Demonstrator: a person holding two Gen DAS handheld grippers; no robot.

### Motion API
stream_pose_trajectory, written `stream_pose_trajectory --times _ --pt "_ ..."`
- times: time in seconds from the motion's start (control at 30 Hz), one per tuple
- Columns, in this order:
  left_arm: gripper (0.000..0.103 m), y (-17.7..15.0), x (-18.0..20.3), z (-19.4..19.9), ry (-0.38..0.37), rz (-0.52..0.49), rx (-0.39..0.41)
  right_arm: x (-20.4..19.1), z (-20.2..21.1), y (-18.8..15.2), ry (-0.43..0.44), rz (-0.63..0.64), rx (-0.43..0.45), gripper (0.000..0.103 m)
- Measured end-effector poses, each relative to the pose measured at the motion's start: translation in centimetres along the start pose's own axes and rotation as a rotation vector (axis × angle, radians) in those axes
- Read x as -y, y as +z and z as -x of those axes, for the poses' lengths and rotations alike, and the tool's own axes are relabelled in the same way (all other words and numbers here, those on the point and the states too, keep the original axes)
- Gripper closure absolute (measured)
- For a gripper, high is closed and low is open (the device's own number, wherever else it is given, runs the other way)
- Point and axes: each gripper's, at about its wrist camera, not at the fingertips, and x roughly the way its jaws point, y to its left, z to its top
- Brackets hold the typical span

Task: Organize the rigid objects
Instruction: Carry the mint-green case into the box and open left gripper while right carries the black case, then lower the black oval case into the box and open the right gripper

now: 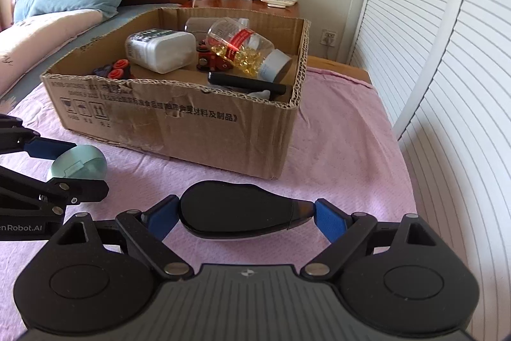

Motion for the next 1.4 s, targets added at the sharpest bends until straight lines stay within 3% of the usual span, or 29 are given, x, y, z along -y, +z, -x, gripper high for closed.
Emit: stream_pose_trajectory --times 0.2,0.47,0.6,0.73,0.9,1.0,1.17,1.4 --pt "0.051 1.1 0.4 2.0 -0.041 -0.041 -0.007 0.3 1.9 0.4 0.030 0.029 0.014 0.010" --pt "0.051 5.5 -0.2 4.5 -0.057 -0.040 0.084 0.8 4.2 1.6 0.062 0.060 0.067 0.010" --pt "0.051 8.2 -0.7 2.8 -0.022 -0.028 0.119 1.2 4.9 2.2 0.065 0.055 0.091 0.010" --pt "0.051 9.9 -1.6 -0.5 -0.005 -0.002 0.087 1.3 5.4 2.3 0.083 0.043 0.096 0.010" --pt "0.051 10.7 -2.3 -3.8 0.019 0.024 0.039 0.9 5.8 2.5 0.084 0.060 0.100 0.010" --pt "0.050 10.7 -2.4 -4.4 0.018 0.033 0.066 0.8 5.9 2.7 0.082 0.063 0.102 0.010" --pt "0.015 11.0 -2.5 -3.4 0.040 0.061 0.147 0.9 5.8 3.5 0.078 0.068 0.107 0.010" --pt "0.006 10.1 -3.0 0.3 0.087 0.063 0.174 1.4 5.6 6.0 0.066 0.080 0.136 0.010"
